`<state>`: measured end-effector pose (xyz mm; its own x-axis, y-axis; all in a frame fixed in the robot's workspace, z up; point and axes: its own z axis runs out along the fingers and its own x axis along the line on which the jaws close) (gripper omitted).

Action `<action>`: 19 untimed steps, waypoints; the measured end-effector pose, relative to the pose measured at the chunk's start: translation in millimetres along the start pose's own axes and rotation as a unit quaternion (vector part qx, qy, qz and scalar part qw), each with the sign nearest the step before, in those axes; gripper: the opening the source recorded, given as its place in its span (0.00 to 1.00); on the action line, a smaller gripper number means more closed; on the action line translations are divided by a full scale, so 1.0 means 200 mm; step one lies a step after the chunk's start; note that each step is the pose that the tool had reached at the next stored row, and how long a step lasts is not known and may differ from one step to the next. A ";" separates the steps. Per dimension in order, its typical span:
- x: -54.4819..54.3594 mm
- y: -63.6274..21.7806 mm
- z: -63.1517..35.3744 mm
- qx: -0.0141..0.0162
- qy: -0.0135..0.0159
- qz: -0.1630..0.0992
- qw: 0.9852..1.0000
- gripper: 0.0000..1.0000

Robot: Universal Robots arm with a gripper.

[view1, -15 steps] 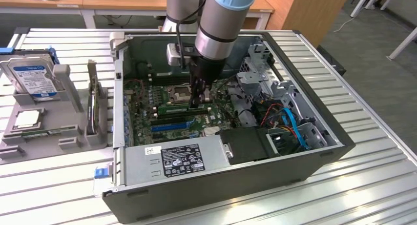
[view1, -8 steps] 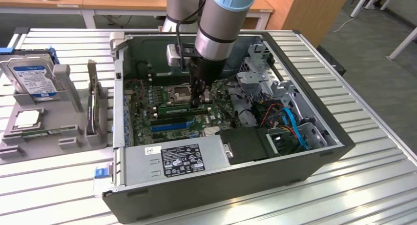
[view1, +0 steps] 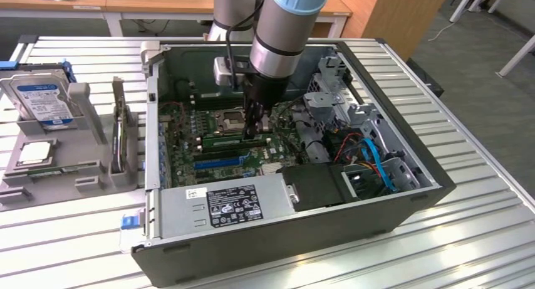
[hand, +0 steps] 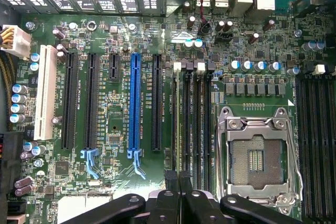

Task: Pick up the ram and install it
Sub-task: 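Insert the ram into the slot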

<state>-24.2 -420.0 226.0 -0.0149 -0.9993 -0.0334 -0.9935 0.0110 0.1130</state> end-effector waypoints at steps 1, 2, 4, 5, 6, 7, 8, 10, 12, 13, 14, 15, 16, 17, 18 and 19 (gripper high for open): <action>0.00 0.000 0.000 0.000 0.000 0.000 1.000 0.11; 0.00 0.000 0.000 0.000 0.000 0.000 1.000 0.11; 0.00 0.000 0.000 0.000 0.000 0.000 1.000 0.18; 0.00 0.000 0.000 0.000 0.000 0.000 1.000 0.36; 0.00 0.000 0.000 0.000 0.000 0.000 1.000 0.36; 0.00 0.000 0.000 0.000 0.000 0.000 1.000 0.42; 0.00 0.000 0.000 0.000 0.000 0.000 1.000 0.42; 0.00 0.001 -0.008 0.000 0.000 0.000 1.000 0.42; 0.00 0.003 -0.031 0.000 0.000 0.000 1.000 0.42; 0.00 0.005 -0.047 0.000 0.000 0.000 1.000 0.42; 0.00 0.008 -0.066 0.000 0.000 0.000 1.000 0.42; 0.00 0.010 -0.087 0.000 0.000 0.000 1.000 0.42; 0.00 0.013 -0.111 0.000 0.000 0.000 1.000 0.42; 0.00 0.015 -0.133 0.000 0.000 0.000 1.000 0.42; -0.01 0.018 -0.156 0.000 0.000 0.000 1.000 0.42; -0.01 0.020 -0.178 0.000 0.000 0.000 1.000 0.42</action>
<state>-24.3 -420.0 261.9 -0.0149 -0.9993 -0.0334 -0.9935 0.0111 0.1130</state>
